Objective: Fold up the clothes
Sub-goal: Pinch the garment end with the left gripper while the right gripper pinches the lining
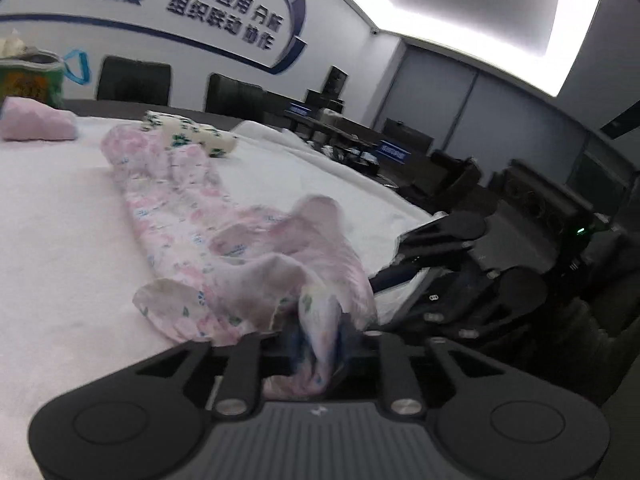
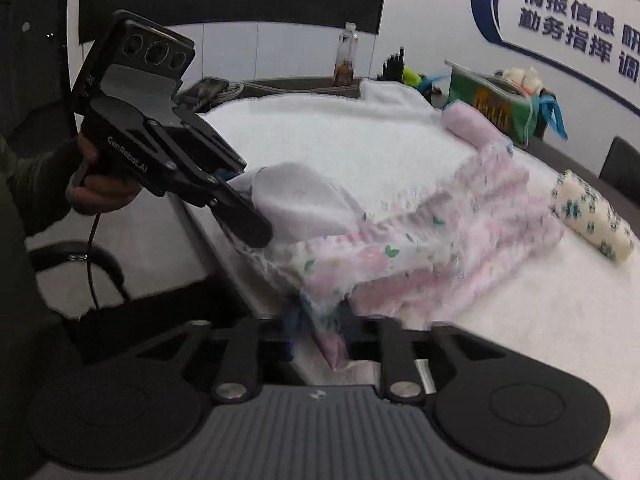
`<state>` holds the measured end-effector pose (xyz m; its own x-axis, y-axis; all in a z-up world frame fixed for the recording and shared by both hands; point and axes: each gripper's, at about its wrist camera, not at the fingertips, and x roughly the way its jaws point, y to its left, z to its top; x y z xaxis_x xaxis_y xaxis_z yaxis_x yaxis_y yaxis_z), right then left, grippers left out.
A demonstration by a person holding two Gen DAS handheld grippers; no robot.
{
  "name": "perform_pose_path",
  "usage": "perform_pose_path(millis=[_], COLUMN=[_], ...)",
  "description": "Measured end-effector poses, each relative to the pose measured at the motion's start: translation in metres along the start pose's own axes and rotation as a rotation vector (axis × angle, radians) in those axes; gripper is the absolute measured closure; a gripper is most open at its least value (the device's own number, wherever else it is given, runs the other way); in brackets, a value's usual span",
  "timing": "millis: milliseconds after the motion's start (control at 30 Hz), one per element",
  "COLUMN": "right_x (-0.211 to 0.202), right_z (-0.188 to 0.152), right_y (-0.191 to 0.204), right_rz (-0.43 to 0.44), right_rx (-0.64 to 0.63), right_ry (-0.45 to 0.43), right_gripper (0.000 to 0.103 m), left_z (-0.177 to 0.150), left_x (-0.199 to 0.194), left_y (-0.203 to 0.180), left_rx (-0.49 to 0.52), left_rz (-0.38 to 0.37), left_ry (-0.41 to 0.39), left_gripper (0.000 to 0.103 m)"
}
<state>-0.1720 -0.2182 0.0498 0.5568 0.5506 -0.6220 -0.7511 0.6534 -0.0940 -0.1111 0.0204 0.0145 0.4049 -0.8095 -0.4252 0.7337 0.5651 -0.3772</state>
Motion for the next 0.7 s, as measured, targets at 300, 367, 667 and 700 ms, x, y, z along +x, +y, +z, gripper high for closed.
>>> perform_pose_path(millis=[300, 367, 667, 700], right_x=[0.002, 0.014, 0.023, 0.019], right_z=[-0.012, -0.014, -0.025, -0.026], right_y=[-0.048, -0.06, -0.059, -0.06], right_rz=[-0.056, -0.009, 0.123, 0.113], right_rx=[0.242, 0.291, 0.324, 0.342], right_ry=[-0.202, -0.238, -0.342, -0.36], right_gripper=[0.028, 0.044, 0.088, 0.088], left_z=[0.008, 0.006, 0.013, 0.016], left_x=[0.003, 0.011, -0.002, -0.002], left_y=[0.028, 0.031, 0.017, 0.015], left_rx=[-0.264, -0.241, -0.134, -0.102], left_rz=[0.078, 0.079, -0.025, -0.043], left_ry=[-0.063, -0.089, -0.32, -0.356], left_gripper=[0.028, 0.062, 0.099, 0.094])
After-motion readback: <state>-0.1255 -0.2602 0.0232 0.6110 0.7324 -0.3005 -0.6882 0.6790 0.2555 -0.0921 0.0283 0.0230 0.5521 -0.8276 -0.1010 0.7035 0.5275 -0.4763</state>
